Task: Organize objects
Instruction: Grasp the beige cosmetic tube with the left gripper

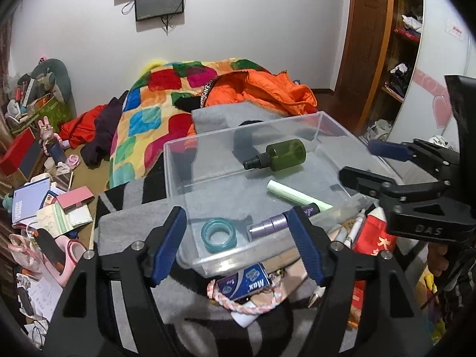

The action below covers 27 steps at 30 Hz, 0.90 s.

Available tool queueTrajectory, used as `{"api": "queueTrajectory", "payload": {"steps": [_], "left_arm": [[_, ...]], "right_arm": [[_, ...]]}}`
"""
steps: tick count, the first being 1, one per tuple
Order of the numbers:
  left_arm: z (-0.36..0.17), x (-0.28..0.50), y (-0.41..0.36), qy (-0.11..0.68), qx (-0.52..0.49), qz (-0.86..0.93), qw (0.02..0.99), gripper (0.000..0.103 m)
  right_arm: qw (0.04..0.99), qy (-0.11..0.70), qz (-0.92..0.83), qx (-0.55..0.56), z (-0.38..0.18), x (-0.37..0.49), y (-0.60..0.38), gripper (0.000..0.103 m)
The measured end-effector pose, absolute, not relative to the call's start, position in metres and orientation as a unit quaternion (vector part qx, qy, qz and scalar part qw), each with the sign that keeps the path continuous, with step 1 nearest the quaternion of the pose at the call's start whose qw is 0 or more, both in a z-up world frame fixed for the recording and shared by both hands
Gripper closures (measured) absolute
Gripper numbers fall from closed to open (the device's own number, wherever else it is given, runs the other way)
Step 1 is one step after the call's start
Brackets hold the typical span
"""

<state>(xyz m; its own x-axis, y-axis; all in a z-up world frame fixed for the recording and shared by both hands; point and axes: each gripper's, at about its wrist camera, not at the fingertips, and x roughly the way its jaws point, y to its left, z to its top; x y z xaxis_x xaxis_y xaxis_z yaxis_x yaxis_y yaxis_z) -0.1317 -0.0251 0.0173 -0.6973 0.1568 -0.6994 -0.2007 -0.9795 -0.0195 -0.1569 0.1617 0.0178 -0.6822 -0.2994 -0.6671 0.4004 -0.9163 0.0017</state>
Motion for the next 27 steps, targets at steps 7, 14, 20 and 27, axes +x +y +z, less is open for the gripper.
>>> {"api": "queueTrajectory", "payload": {"steps": [7, 14, 20, 27], "left_arm": [[0.013, -0.107, -0.036, 0.02, -0.379, 0.921, 0.089, 0.029], [-0.02, -0.081, -0.047, 0.007, -0.413, 0.907, 0.082, 0.029], [-0.049, -0.075, -0.041, 0.008, -0.442, 0.892, 0.095, 0.029], [-0.069, -0.087, -0.025, 0.016, -0.453, 0.885, 0.109, 0.029]], "right_arm": [[0.186, 0.061, -0.922, 0.334, 0.026, -0.129, 0.18, 0.021], [0.184, 0.049, -0.912, 0.365, 0.003, -0.105, 0.192, 0.021], [0.198, 0.039, -0.899, 0.389, -0.017, -0.093, 0.183, 0.021], [0.199, 0.091, -0.893, 0.392, -0.033, -0.09, 0.145, 0.021]]}}
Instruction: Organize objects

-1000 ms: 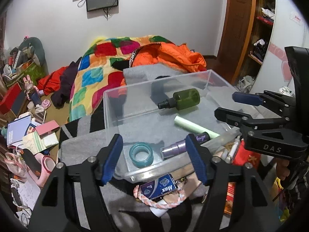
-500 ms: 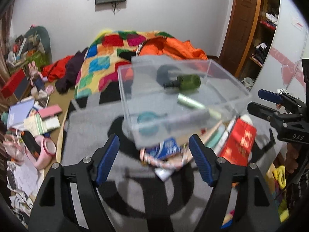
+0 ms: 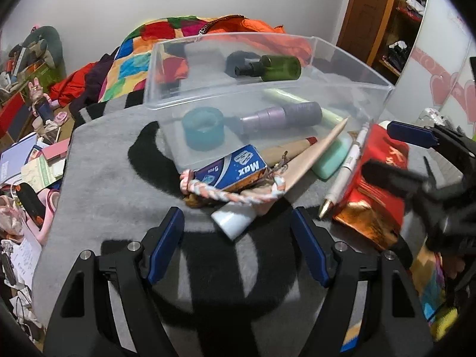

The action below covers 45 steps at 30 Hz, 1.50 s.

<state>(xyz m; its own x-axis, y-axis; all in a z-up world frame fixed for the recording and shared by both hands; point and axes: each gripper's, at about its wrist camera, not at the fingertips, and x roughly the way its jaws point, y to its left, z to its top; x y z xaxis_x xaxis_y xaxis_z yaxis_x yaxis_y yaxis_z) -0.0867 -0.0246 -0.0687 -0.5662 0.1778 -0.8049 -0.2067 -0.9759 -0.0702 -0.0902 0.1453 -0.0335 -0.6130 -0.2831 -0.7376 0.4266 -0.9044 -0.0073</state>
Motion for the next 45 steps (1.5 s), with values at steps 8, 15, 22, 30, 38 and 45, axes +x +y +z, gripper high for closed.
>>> {"api": "queueTrajectory", "payload": {"steps": [8, 15, 22, 30, 38, 45], "left_arm": [[-0.064, -0.075, -0.017, 0.016, -0.441, 0.887, 0.136, 0.07], [-0.061, -0.046, -0.006, 0.022, -0.439, 0.882, 0.168, 0.079], [-0.054, -0.039, -0.005, 0.017, -0.443, 0.879, 0.175, 0.079], [-0.049, -0.05, -0.003, 0.021, -0.432, 0.885, 0.17, 0.053], [-0.063, -0.067, 0.009, 0.029, -0.442, 0.88, 0.172, 0.051], [-0.063, -0.063, 0.021, 0.037, -0.433, 0.882, 0.183, 0.064]], "right_arm": [[0.186, 0.097, -0.894, 0.397, -0.039, -0.087, 0.159, 0.021], [0.175, 0.105, -0.897, 0.392, -0.037, -0.071, 0.18, 0.021], [0.187, 0.055, -0.888, 0.415, -0.038, -0.061, 0.211, 0.021], [0.208, -0.05, -0.863, 0.458, -0.052, -0.069, 0.233, 0.02], [0.254, -0.071, -0.85, 0.457, -0.055, -0.062, 0.21, 0.018], [0.264, -0.058, -0.848, 0.456, -0.062, -0.07, 0.182, 0.018]]}}
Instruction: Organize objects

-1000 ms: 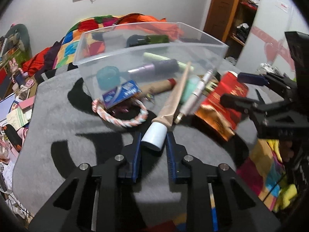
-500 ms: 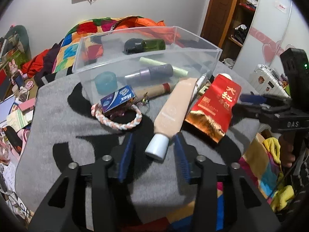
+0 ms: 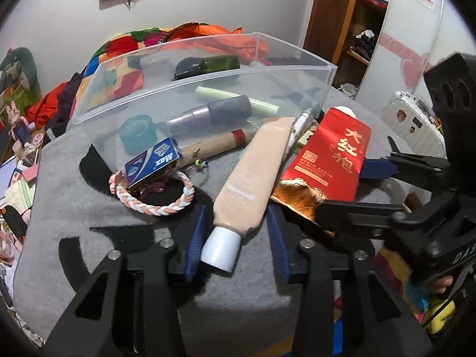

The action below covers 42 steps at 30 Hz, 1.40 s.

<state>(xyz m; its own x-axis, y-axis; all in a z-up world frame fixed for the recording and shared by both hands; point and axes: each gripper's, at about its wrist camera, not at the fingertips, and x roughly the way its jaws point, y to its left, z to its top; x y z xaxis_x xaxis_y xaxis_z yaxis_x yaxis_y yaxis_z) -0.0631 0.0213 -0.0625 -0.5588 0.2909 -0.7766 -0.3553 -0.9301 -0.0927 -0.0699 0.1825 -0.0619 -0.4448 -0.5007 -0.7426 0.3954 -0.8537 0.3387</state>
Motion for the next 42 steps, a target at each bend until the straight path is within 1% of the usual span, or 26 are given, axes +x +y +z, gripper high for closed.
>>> {"api": "queueTrajectory", "payload": {"steps": [2, 3, 4, 5, 6, 7, 9, 13, 14, 16, 23, 30, 42], "left_arm": [[-0.063, -0.061, 0.023, 0.037, -0.431, 0.882, 0.185, 0.066], [-0.063, -0.06, 0.024, 0.037, -0.429, 0.883, 0.187, 0.067], [-0.063, -0.058, 0.024, 0.038, -0.428, 0.883, 0.188, 0.068], [-0.062, -0.057, 0.025, 0.038, -0.427, 0.884, 0.188, 0.069], [-0.062, -0.055, 0.026, 0.039, -0.425, 0.884, 0.189, 0.069], [-0.062, -0.054, 0.027, 0.041, -0.423, 0.885, 0.189, 0.07], [-0.062, -0.05, 0.03, 0.047, -0.421, 0.887, 0.185, 0.071], [-0.06, -0.044, 0.03, 0.052, -0.416, 0.891, 0.176, 0.071], [-0.058, -0.044, 0.029, 0.05, -0.415, 0.892, 0.174, 0.071], [-0.057, -0.04, 0.025, 0.046, -0.412, 0.894, 0.168, 0.071], [-0.048, -0.029, 0.012, 0.029, -0.402, 0.903, 0.15, 0.071], [-0.027, -0.024, 0.002, 0.01, -0.376, 0.916, 0.14, 0.071], [0.014, -0.041, -0.01, -0.006, -0.33, 0.937, 0.117, 0.071]], "right_arm": [[0.27, -0.058, -0.847, 0.453, -0.063, -0.071, 0.177, 0.021], [0.272, -0.06, -0.847, 0.452, -0.063, -0.071, 0.176, 0.025], [0.274, -0.061, -0.848, 0.45, -0.063, -0.072, 0.175, 0.034], [0.273, -0.06, -0.848, 0.451, -0.064, -0.073, 0.175, 0.039], [0.27, -0.06, -0.849, 0.45, -0.064, -0.073, 0.175, 0.047], [0.271, -0.063, -0.849, 0.449, -0.064, -0.074, 0.175, 0.058], [0.279, -0.077, -0.843, 0.453, -0.066, -0.075, 0.181, 0.073], [0.279, -0.097, -0.841, 0.453, -0.068, -0.075, 0.19, 0.074], [0.278, -0.094, -0.843, 0.45, -0.067, -0.072, 0.191, 0.074], [0.27, -0.078, -0.851, 0.443, -0.064, -0.066, 0.193, 0.078], [0.255, -0.048, -0.871, 0.417, -0.051, -0.053, 0.202, 0.078], [0.252, -0.025, -0.885, 0.39, -0.03, -0.048, 0.197, 0.078], [0.249, -0.005, -0.904, 0.348, 0.008, -0.068, 0.187, 0.078]]}}
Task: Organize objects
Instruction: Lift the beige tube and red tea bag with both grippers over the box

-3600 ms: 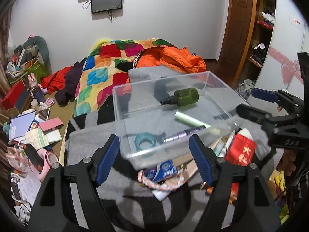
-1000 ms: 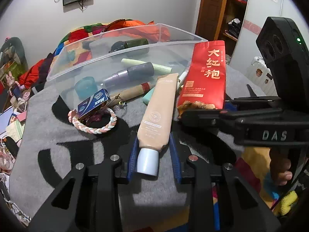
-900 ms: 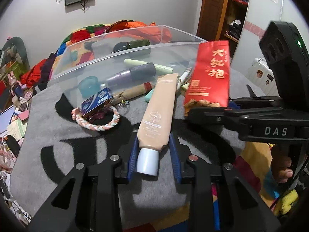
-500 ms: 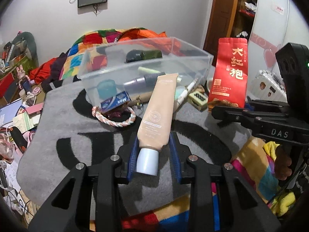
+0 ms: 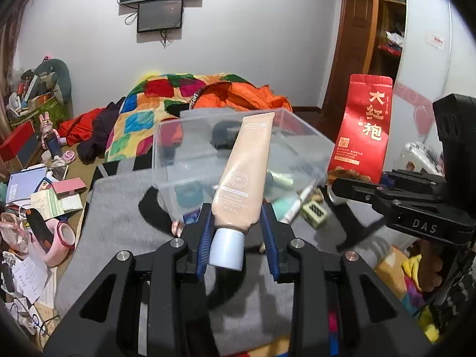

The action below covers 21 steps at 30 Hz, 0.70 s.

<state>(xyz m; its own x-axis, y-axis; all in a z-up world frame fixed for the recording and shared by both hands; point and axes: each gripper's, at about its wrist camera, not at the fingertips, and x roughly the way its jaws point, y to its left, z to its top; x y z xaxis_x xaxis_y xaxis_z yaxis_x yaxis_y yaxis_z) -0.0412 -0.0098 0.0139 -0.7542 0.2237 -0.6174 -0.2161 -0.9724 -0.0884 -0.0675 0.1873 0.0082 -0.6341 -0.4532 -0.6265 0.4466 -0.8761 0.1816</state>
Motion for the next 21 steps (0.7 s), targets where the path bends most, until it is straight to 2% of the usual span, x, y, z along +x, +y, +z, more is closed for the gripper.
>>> {"api": "queueTrajectory", "payload": {"steps": [12, 21], "left_arm": [[0.023, -0.088, -0.025, -0.021, -0.339, 0.936, 0.096, 0.071], [0.025, -0.123, -0.03, -0.016, -0.343, 0.935, 0.085, 0.071]], "right_arm": [[0.241, -0.003, -0.916, 0.32, 0.029, -0.113, 0.168, 0.078], [0.245, 0.002, -0.91, 0.333, 0.021, -0.144, 0.151, 0.078]]}}
